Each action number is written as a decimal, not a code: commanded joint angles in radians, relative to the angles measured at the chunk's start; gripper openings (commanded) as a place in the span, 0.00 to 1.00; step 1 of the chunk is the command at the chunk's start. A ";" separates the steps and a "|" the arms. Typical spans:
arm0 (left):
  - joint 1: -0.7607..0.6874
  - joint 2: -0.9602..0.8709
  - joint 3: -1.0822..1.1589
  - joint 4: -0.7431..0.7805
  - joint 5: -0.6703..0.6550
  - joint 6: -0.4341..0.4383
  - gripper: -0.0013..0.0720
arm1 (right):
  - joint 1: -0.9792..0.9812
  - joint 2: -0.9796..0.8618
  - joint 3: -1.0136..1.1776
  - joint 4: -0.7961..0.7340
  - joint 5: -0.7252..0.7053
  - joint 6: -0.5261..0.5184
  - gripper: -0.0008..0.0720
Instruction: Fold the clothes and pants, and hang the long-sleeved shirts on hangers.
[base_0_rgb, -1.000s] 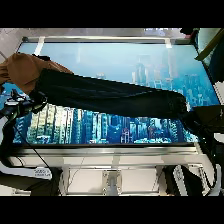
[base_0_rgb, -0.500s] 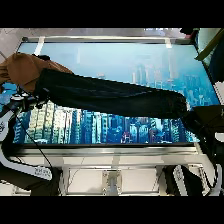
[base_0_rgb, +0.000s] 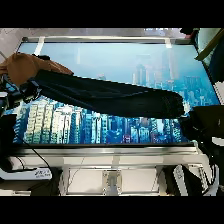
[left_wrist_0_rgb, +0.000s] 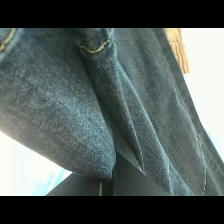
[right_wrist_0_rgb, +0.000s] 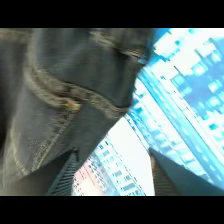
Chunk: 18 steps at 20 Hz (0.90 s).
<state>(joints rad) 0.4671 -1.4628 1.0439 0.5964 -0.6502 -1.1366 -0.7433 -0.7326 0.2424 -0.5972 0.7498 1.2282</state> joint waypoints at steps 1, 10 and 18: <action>-0.003 0.020 0.001 0.031 -0.029 0.000 0.05 | 0.013 -0.113 -0.039 0.158 -0.090 -0.111 0.78; -0.006 0.020 0.001 0.032 -0.029 0.000 0.05 | 0.169 -0.562 0.185 0.493 -0.151 -0.438 0.76; 0.043 0.079 0.000 0.193 -0.227 -0.045 0.04 | 0.147 -0.516 0.328 0.348 -0.019 -0.381 0.07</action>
<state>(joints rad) 0.4847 -1.4178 1.0439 0.6693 -0.7704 -1.1439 -0.5808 -1.2770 0.5388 -0.1532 0.6468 0.8043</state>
